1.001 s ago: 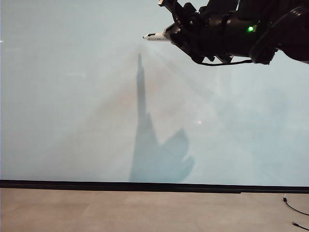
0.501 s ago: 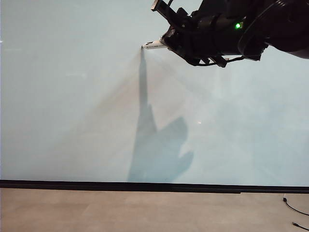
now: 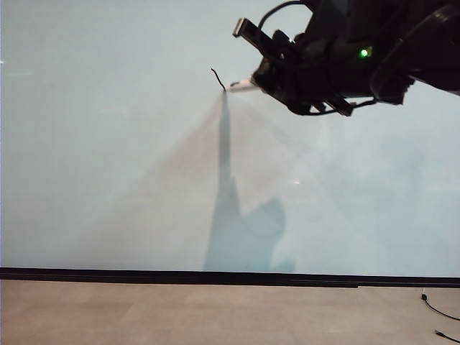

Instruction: Pick up the pen on the shelf to the right of the whiteboard and draw a cross mark.

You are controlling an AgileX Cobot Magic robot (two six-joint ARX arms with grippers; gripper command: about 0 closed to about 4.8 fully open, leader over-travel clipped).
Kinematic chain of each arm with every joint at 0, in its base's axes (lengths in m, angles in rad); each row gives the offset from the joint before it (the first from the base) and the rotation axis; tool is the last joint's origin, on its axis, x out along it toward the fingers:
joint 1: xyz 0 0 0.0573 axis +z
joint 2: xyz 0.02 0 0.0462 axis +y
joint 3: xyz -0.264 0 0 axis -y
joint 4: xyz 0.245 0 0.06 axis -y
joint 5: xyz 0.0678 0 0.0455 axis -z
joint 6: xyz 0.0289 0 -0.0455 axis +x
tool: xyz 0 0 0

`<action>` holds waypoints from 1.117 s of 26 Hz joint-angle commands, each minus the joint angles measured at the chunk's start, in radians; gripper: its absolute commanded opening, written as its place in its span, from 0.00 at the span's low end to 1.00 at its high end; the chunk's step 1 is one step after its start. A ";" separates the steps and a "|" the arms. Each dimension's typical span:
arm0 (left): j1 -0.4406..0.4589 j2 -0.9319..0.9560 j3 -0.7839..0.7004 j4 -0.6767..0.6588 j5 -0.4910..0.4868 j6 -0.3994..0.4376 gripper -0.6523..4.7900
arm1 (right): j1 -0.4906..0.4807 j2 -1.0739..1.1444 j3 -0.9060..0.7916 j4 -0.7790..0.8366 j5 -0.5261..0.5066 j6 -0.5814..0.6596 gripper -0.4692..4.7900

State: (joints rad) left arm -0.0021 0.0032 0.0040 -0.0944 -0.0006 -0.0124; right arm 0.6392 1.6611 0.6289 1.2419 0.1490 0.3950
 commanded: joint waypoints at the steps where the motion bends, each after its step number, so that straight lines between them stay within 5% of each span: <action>1: 0.000 0.000 0.003 0.005 0.004 0.004 0.11 | -0.009 -0.005 -0.019 0.024 0.067 -0.003 0.08; 17: 0.000 0.000 0.003 0.005 0.004 0.004 0.11 | -0.023 -0.005 -0.177 0.097 0.280 0.010 0.08; 25: 0.000 0.000 0.003 0.004 0.004 0.004 0.11 | -0.026 -0.006 -0.195 0.160 0.205 0.003 0.08; 29: 0.000 0.000 0.003 0.005 0.004 0.005 0.11 | 0.100 -0.089 -0.195 0.118 0.169 -0.197 0.08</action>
State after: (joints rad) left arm -0.0021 0.0029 0.0040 -0.0944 -0.0006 -0.0120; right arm 0.7208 1.5917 0.4305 1.3708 0.3305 0.2951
